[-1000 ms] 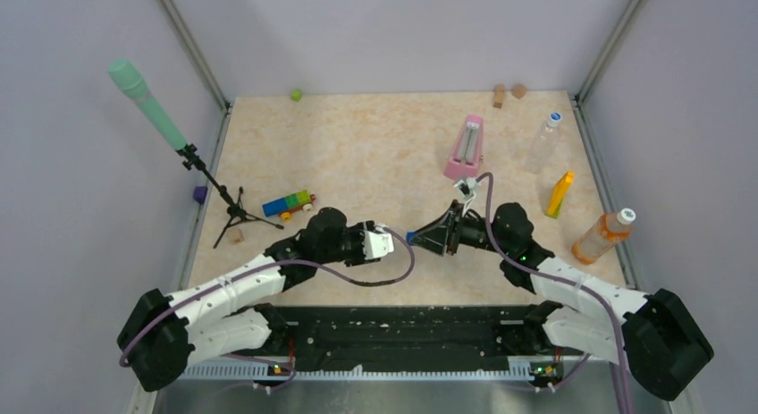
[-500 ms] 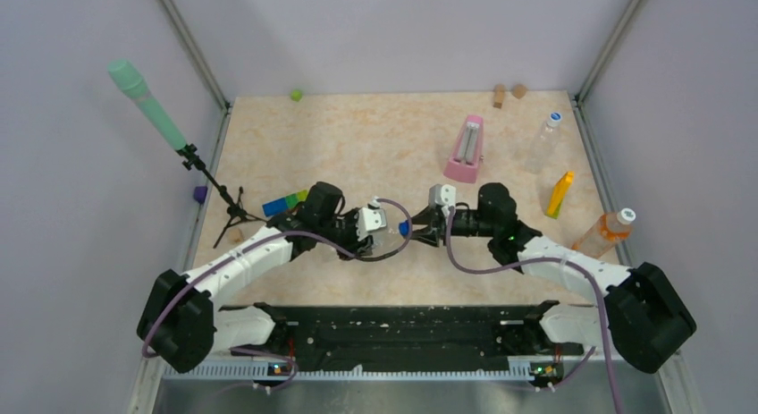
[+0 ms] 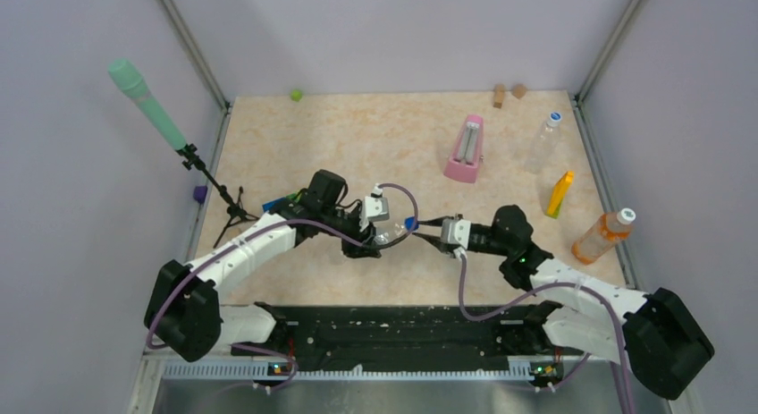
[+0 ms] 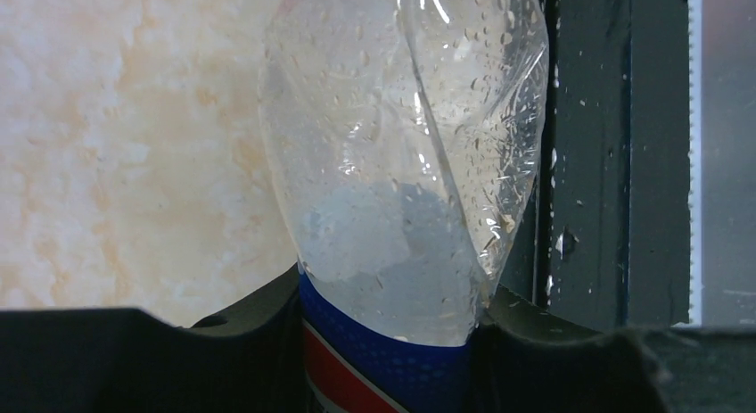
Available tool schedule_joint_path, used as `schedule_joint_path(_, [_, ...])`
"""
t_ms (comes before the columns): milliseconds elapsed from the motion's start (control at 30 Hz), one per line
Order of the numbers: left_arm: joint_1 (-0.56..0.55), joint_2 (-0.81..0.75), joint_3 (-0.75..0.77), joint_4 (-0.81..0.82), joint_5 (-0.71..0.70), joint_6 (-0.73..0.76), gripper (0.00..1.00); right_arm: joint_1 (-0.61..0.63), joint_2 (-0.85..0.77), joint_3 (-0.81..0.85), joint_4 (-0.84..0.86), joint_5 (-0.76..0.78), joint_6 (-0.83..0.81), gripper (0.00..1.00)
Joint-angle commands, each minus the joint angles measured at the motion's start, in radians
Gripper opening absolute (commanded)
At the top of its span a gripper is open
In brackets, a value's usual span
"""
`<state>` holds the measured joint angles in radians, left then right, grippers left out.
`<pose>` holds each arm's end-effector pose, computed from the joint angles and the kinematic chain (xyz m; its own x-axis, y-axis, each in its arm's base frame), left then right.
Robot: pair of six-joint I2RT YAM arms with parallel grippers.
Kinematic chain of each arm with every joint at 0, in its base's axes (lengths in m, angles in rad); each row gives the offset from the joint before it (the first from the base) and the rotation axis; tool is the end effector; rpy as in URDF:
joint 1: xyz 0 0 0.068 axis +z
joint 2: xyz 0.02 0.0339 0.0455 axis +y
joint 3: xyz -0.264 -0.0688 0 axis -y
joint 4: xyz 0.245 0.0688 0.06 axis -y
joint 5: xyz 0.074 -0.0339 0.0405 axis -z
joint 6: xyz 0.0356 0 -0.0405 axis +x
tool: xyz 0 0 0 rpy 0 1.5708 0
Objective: Unscrew the bottle caps
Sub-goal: Unscrew the bottle cap from the plastic bottle.
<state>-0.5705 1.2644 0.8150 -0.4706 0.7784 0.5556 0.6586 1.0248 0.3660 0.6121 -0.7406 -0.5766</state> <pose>0.1946 -0.1546 0.2338 -0.1772 0.5600 -0.8093 0.9840 0.0873 -0.1551 0.1542 0.1497 0.2319 0.5059 -0.1173 -0.8546 -0.8456 0.1279 -0.5182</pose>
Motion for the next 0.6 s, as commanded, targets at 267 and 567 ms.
schedule_joint_path(267, [0.006,-0.164,-0.107,0.315,-0.211,-0.133,0.0,0.018,-0.195,-0.05,0.001,0.437,0.717,0.56])
schedule_joint_path(567, [0.003,-0.325,-0.281,0.559,-0.266,-0.103,0.0,0.016,-0.292,0.105,-0.609,0.806,1.188,0.59])
